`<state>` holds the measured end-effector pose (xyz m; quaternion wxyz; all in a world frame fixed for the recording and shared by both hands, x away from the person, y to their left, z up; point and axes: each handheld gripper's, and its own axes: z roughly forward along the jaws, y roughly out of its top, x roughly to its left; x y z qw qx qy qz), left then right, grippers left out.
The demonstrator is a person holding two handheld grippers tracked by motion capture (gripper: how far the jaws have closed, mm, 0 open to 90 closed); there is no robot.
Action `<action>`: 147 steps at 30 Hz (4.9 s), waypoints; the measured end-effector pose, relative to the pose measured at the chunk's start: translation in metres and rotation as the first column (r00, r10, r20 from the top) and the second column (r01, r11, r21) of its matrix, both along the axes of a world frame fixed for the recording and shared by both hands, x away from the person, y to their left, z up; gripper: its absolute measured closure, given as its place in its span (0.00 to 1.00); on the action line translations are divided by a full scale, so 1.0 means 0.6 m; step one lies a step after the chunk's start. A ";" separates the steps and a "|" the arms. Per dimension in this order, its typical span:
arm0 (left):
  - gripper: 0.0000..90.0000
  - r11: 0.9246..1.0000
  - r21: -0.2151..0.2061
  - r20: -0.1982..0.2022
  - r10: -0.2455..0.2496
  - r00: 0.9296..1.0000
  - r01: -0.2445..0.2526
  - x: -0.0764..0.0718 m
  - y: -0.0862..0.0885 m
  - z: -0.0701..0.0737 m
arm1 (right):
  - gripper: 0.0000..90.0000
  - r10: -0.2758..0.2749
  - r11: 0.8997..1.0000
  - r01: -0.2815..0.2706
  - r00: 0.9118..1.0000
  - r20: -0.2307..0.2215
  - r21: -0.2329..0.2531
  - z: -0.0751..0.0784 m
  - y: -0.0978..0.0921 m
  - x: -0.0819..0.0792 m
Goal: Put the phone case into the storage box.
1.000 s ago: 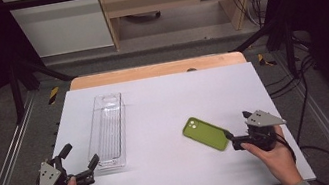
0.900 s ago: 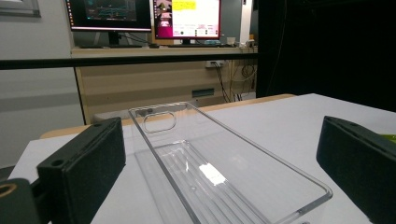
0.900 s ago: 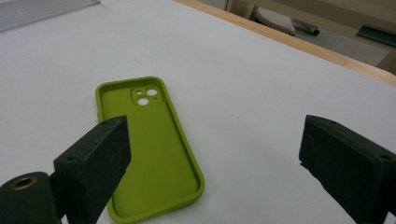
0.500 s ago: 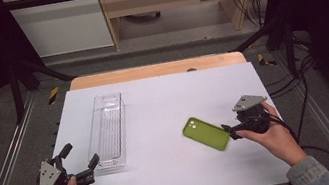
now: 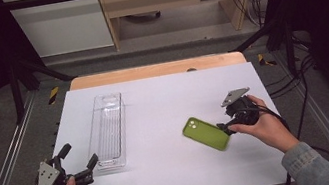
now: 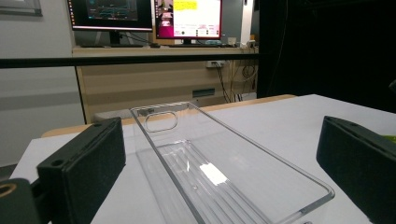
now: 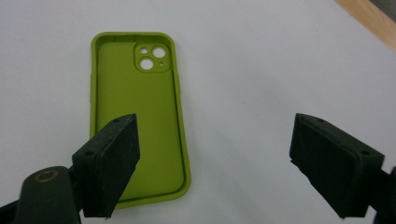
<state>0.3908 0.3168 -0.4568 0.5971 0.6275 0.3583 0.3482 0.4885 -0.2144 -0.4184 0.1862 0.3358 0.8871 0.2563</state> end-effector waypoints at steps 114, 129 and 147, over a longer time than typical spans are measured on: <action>0.01 1.000 0.007 -0.022 -0.019 1.000 0.019 0.003 -0.004 -0.003 | 0.96 0.064 0.996 -0.047 0.964 -0.260 0.069 -0.089 -0.016 0.038; 0.01 1.000 0.004 -0.024 -0.016 1.000 0.016 0.004 -0.003 -0.003 | 0.98 0.105 0.994 -0.101 0.983 -0.151 0.034 -0.069 -0.003 0.019; 0.01 1.000 0.013 -0.040 0.000 0.999 0.001 -0.002 -0.003 0.004 | 0.98 0.163 0.985 -0.160 0.986 0.045 -0.056 0.021 0.026 -0.006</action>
